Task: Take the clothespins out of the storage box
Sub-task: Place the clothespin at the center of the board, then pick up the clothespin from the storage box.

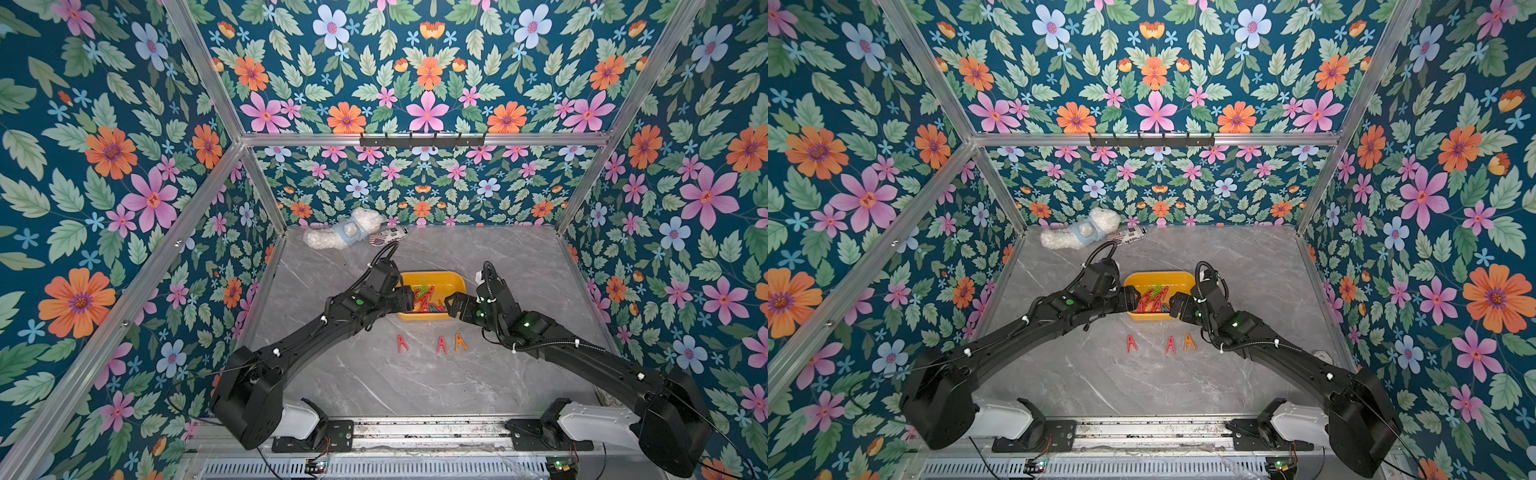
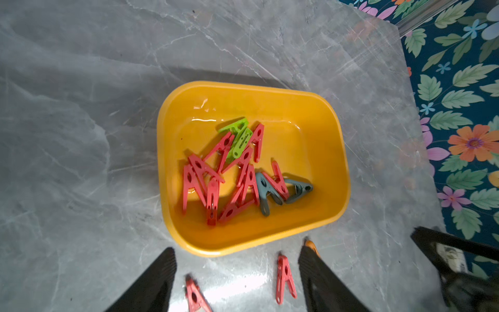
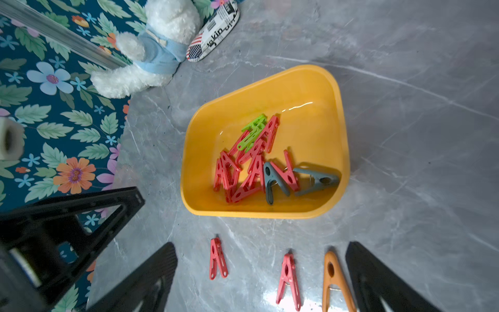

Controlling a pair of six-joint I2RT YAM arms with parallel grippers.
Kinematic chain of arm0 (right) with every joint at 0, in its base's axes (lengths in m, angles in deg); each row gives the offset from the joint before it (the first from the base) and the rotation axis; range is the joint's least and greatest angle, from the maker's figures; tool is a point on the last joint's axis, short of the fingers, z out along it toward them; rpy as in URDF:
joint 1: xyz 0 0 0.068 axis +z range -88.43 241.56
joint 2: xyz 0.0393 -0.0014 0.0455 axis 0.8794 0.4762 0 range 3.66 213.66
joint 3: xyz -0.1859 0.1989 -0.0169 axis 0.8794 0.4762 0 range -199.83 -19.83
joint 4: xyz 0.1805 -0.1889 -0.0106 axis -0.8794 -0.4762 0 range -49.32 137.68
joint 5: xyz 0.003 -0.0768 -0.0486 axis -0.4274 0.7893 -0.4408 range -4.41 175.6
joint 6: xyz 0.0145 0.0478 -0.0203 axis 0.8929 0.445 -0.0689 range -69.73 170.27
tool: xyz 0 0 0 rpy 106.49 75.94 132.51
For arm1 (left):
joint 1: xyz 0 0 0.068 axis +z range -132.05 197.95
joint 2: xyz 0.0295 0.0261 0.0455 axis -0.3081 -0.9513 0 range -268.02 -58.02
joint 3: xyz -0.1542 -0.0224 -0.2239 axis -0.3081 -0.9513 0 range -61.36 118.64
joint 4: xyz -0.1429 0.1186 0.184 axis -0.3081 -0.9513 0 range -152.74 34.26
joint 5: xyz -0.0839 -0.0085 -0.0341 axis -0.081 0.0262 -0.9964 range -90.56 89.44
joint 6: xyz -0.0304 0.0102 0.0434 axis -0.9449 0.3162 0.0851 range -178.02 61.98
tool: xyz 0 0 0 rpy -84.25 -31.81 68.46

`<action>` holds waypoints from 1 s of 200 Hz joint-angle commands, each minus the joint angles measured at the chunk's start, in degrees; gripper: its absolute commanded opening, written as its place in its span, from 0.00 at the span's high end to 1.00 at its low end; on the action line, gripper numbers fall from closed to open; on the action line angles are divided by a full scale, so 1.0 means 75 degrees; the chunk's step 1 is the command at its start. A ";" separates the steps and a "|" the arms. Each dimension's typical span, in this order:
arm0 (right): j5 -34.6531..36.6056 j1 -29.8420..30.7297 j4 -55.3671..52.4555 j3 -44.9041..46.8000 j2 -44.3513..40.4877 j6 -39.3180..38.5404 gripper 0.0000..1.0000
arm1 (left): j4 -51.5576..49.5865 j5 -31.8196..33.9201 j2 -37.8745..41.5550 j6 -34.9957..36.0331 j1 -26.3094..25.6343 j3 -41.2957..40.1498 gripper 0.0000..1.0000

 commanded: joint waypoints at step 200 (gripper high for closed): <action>-0.0439 -0.0993 0.0200 -0.0118 0.0274 -0.0530 0.01 | -0.1607 0.0507 -0.4494 0.2980 -0.0534 0.4206 0.68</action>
